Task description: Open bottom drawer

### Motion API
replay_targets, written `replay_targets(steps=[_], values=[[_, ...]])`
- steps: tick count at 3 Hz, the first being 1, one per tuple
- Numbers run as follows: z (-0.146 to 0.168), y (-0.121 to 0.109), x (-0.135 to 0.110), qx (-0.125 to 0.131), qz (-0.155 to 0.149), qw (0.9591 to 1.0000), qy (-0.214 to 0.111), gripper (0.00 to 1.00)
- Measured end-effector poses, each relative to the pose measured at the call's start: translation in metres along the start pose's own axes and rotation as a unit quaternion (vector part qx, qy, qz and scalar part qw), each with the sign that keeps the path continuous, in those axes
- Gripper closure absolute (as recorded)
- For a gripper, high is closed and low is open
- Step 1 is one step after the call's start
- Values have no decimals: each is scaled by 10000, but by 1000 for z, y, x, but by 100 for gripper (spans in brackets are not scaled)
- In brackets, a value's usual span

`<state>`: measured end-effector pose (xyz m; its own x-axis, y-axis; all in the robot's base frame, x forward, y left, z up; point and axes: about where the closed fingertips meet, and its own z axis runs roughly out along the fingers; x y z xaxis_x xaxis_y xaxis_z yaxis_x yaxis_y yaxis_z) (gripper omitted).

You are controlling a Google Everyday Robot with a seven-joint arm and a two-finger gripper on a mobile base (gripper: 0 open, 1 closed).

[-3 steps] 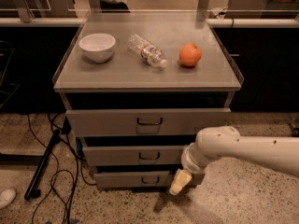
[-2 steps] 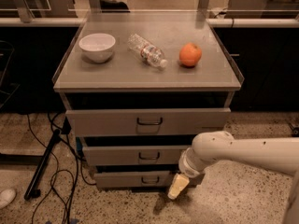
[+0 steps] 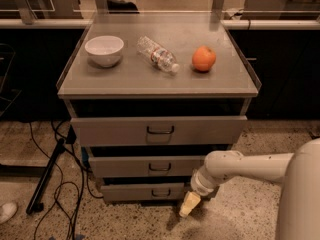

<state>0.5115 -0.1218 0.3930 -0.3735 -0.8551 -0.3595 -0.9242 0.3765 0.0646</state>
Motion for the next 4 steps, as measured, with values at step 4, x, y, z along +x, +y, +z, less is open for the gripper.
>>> replay_targets(steps=[4], values=[[118, -5, 45, -655, 368, 9971, -102, 0]])
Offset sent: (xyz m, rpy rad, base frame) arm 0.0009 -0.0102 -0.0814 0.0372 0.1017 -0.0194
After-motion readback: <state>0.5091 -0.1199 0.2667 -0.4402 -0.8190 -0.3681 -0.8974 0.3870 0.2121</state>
